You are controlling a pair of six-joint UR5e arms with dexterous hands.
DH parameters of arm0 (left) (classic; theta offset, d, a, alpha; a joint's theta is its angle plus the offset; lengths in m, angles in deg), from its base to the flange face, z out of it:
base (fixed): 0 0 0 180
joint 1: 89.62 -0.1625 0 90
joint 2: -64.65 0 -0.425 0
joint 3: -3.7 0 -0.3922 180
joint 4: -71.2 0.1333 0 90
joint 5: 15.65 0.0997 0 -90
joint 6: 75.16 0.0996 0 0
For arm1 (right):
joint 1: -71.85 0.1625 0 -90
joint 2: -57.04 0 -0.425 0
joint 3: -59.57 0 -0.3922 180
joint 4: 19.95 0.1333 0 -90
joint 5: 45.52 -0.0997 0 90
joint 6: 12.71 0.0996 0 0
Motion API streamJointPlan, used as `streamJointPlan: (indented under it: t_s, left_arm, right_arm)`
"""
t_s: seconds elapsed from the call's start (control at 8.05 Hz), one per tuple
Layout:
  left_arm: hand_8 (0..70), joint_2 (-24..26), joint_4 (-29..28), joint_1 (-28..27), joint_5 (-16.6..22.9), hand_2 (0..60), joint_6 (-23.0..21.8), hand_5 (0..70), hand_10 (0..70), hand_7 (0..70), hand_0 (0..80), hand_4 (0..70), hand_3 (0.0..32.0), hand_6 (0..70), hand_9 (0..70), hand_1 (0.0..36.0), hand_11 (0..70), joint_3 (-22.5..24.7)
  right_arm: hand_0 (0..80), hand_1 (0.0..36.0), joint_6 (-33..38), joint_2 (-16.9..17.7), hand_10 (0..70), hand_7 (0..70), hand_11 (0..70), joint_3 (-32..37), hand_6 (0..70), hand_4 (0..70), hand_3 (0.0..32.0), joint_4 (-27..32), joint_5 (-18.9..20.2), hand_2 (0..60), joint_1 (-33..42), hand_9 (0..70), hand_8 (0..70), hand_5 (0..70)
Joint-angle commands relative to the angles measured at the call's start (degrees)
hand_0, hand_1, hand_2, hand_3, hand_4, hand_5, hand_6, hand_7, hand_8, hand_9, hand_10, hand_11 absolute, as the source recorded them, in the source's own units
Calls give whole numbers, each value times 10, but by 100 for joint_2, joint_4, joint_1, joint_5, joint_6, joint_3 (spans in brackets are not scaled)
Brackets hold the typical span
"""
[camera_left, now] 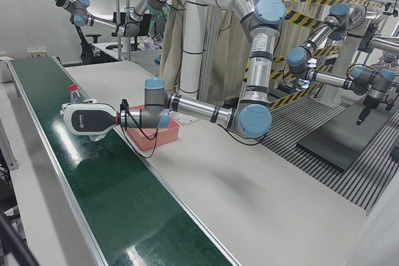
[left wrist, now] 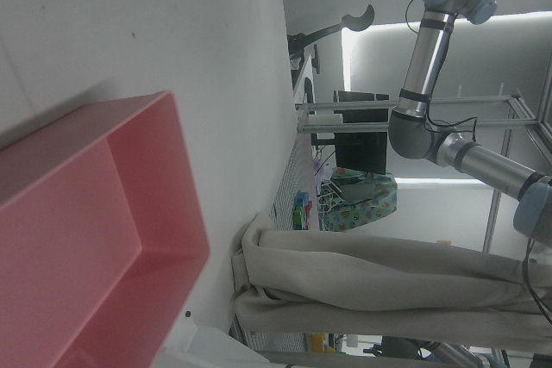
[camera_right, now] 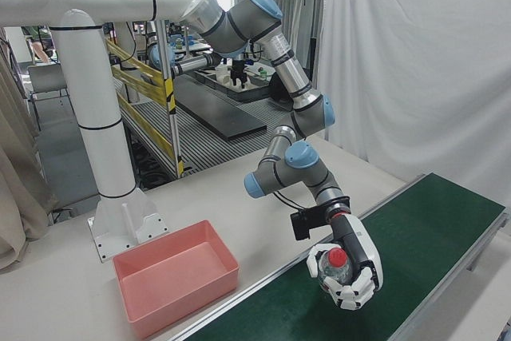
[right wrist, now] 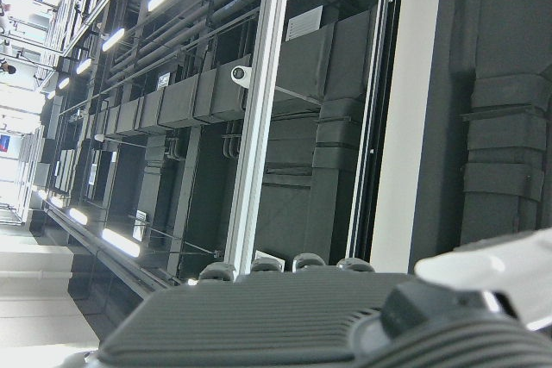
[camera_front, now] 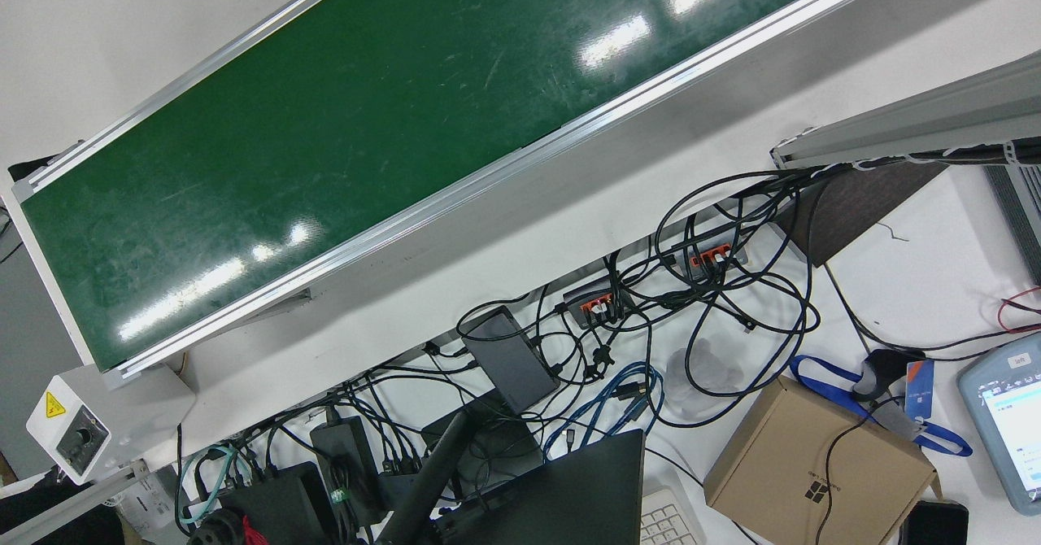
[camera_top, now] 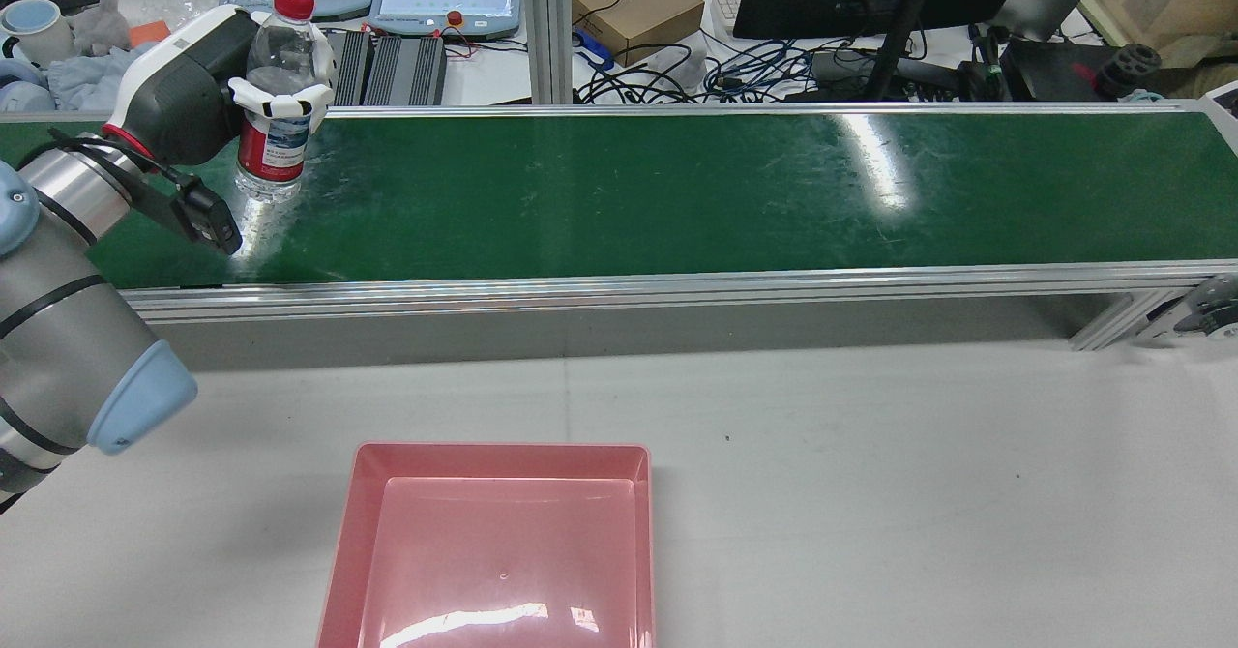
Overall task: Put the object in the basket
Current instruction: 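Lift the bottle off the conveyor and carry it over the pink tray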
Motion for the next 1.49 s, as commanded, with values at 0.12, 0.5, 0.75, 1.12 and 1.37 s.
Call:
streamJointPlan:
  t_s: [0.12,0.5,0.75,1.12,1.37]
  left_arm:
    - [700,-71,666,-302,438,454,-15,700,489,611,571,466,0,570,700,208,698,1281]
    - [677,-80,1047,-1259,386,372,20,700,463,559,574,446,0,508,700,198,661,1804]
    - [650,-71,1056,-1804,333,329,20,700,455,520,594,408,0,463,700,209,650,1839]
    - [622,-63,1056,-2761,-437,356,55,683,452,469,628,377,0,418,700,245,650,2189]
    - [613,-80,925,-2756,-467,342,46,672,444,458,604,403,0,415,700,225,636,2199]
  right_arm:
    - [0,0,0,0,0,0,0,0,0,0,0,0,0,0,0,0,0,0]
    - [0,0,0,0,0,0,0,0,0,0,0,0,0,0,0,0,0,0]
    - [0,0,0,0,0,0,0,0,0,0,0,0,-8,0,0,0,0,0]
    - [0,0,0,0,0,0,0,0,0,0,0,0,-8,0,0,0,0,0]
    - [0,0,0,0,0,0,0,8,0,0,0,0,0,0,0,0,0,0]
